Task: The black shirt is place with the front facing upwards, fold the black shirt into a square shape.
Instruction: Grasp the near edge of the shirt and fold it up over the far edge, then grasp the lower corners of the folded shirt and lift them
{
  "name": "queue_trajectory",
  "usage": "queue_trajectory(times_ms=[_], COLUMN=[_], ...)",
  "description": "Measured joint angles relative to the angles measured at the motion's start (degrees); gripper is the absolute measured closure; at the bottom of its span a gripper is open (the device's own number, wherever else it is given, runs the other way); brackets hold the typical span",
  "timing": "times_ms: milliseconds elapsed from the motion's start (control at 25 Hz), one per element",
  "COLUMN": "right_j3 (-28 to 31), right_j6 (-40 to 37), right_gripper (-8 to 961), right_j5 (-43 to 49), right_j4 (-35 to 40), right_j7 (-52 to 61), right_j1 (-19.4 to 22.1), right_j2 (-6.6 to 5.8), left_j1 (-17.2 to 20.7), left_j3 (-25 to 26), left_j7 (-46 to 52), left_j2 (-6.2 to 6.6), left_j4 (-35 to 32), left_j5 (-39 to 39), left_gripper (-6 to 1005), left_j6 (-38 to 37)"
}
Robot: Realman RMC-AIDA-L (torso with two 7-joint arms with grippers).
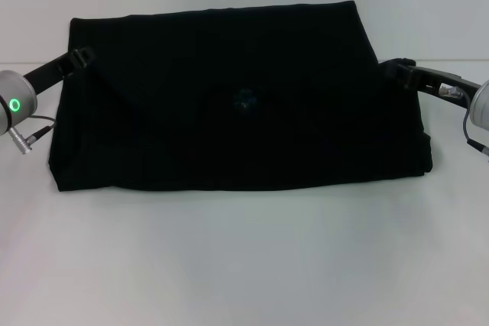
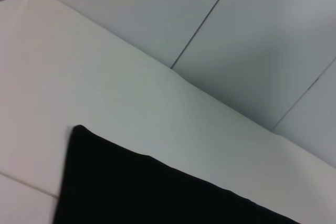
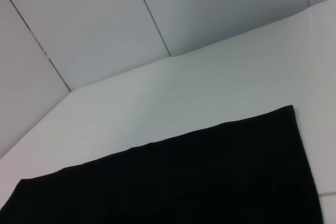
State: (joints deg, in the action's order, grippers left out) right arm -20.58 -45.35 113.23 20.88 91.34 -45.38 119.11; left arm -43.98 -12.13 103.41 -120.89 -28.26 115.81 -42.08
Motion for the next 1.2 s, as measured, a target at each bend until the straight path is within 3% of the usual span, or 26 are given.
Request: queue_trajectory(times_ms=[160, 240, 480, 560, 680, 720, 760, 800, 840, 920, 1200], right_j3=[0.1, 0.2, 0.4, 0.3, -1.1, -2.1, -5.1, -5.1, -6.9, -9.8, -16.0], right_j6=[-0.5, -1.4, -4.1, -7.6, -15.7, -18.6, -24.1, -24.1, -26.9, -30.5, -34.3], right_gripper=[852, 771, 510, 410, 282, 243, 203, 164, 125, 41, 39], right_j5=[-0.1, -0.5, -1.4, -1.6, -1.3, -1.1, -1.0, -1.0, -1.0, -1.0, -1.0], right_j4=[0.2, 0.3, 1.0, 1.6, 2.5, 2.7, 2.7, 2.7, 2.8, 2.8, 2.8], right_j7=[-0.6, -0.7, -0.3, -0.4, -2.6, -4.2, -8.0, -8.0, -10.4, -13.8, -20.9], right_j1=[0.6, 1.0, 3.3, 4.5, 6.5, 7.3, 8.8, 8.8, 9.7, 11.1, 14.4], right_j2=[-0.05, -0.15, -0.95, -1.49, -2.42, -2.77, -3.31, -3.31, -3.43, -3.40, -1.60], left_j1=[0.4, 0.8, 3.1, 4.1, 6.8, 8.1, 8.1, 8.5, 9.9, 10.7, 10.8], left_j3=[0.0, 0.0, 0.0, -0.5, -5.5, -9.7, -9.7, -11.2, -16.1, -18.8, -19.5], left_j7=[-0.6, -0.7, 0.1, 1.2, 7.2, 12.2, 12.2, 13.6, 18.0, 20.3, 21.5], left_j2=[-0.22, -0.22, 0.36, 1.18, 4.23, 6.14, 6.14, 6.82, 9.14, 10.51, 10.42], left_j4=[0.1, 0.1, 0.3, 0.3, 0.5, 0.5, 0.5, 0.6, 0.3, -0.7, -4.4], left_j5=[-1.4, -1.9, -2.0, -1.8, -1.5, -1.4, -1.4, -1.4, -1.3, -0.2, 8.9], left_gripper=[884, 872, 669, 575, 434, 398, 362, 326, 290, 254, 255], left_j6=[-0.1, -0.2, -2.5, -5.8, -13.6, -16.6, -16.6, -17.6, -20.8, -23.6, -25.1])
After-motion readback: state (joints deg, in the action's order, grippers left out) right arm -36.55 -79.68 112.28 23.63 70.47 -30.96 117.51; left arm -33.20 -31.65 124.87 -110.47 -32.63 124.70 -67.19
